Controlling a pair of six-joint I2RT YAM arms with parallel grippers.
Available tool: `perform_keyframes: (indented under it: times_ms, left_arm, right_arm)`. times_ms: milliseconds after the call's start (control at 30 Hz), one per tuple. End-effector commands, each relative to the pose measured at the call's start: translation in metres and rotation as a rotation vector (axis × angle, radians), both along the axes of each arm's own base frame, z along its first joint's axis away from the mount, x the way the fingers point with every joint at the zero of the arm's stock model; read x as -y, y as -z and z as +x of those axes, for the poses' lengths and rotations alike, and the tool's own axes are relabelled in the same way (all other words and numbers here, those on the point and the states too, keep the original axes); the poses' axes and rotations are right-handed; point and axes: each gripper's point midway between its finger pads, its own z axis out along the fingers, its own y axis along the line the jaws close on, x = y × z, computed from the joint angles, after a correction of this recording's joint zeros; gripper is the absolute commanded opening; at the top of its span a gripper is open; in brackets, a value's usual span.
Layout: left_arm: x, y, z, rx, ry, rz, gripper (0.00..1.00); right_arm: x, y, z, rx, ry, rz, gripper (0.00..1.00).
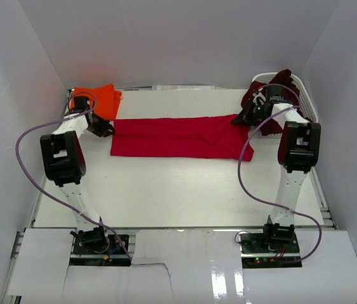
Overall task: Fold and stack the t-shirts
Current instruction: Fold the other side of the tshirt into a rectangle
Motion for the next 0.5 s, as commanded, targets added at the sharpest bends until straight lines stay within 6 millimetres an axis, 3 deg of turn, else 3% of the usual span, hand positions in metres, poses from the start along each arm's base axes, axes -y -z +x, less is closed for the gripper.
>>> perform_keyframes:
  times_ms: [0, 133, 167, 267, 333, 467]
  left_arm:
    - [-0.003, -0.025, 0.021, 0.098, -0.012, 0.011, 0.26]
    - [-0.003, -0.039, 0.028, 0.143, -0.025, 0.007, 0.32]
    - [-0.004, -0.040, 0.029, 0.148, -0.023, 0.008, 0.40]
    - [-0.004, -0.048, 0.031, 0.164, -0.024, 0.009, 0.50]
    - [-0.009, -0.053, 0.029, 0.172, -0.043, 0.024, 0.55]
    - [-0.015, -0.090, 0.022, 0.298, -0.075, 0.063, 0.57]
  right_arm:
    - [0.001, -0.013, 0.017, 0.066, -0.005, 0.017, 0.08]
    - [0.000, -0.009, 0.022, 0.062, -0.004, 0.024, 0.09]
    - [-0.001, -0.009, 0.022, 0.064, -0.006, 0.030, 0.10]
    - [-0.002, -0.006, 0.023, 0.061, -0.006, 0.034, 0.19]
    - [-0.003, -0.004, 0.024, 0.060, -0.006, 0.041, 0.20]
    - [-0.006, 0.000, 0.027, 0.058, -0.015, 0.053, 0.20]
